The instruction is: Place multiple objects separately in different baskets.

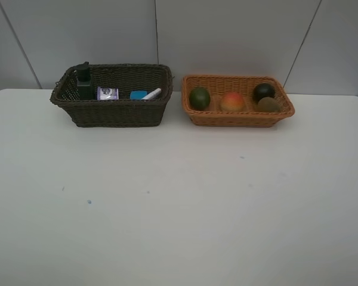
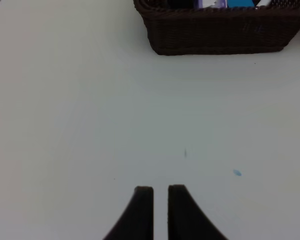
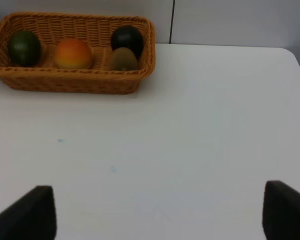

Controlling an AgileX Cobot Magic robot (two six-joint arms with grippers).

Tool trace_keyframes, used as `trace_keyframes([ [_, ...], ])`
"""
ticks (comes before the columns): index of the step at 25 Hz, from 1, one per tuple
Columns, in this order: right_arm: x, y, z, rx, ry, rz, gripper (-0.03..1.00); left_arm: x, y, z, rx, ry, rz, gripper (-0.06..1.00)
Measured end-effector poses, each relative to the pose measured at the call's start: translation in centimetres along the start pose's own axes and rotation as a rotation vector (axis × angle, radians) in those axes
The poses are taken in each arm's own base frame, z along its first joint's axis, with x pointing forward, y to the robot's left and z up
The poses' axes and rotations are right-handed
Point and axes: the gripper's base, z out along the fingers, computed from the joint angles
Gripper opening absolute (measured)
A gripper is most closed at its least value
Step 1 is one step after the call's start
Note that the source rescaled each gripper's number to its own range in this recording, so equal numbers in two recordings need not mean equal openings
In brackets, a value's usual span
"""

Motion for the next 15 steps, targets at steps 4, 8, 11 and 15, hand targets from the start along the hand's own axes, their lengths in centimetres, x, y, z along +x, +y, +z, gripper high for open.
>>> trace_keyframes([
  [4,0.0,0.0,0.0,0.0,0.0,0.0,1.0,0.0,0.0,0.0,0.001,0.0,0.0,0.0],
  [8,0.0,0.0,0.0,0.0,0.0,0.0,1.0,0.0,0.0,0.0,0.001,0.0,0.0,0.0],
  [11,0.0,0.0,0.0,0.0,0.0,0.0,1.0,0.0,0.0,0.0,0.001,0.0,-0.001,0.0],
  [15,0.0,0.0,0.0,0.0,0.0,0.0,1.0,0.0,0.0,0.0,0.001,0.0,-0.001,0.0],
])
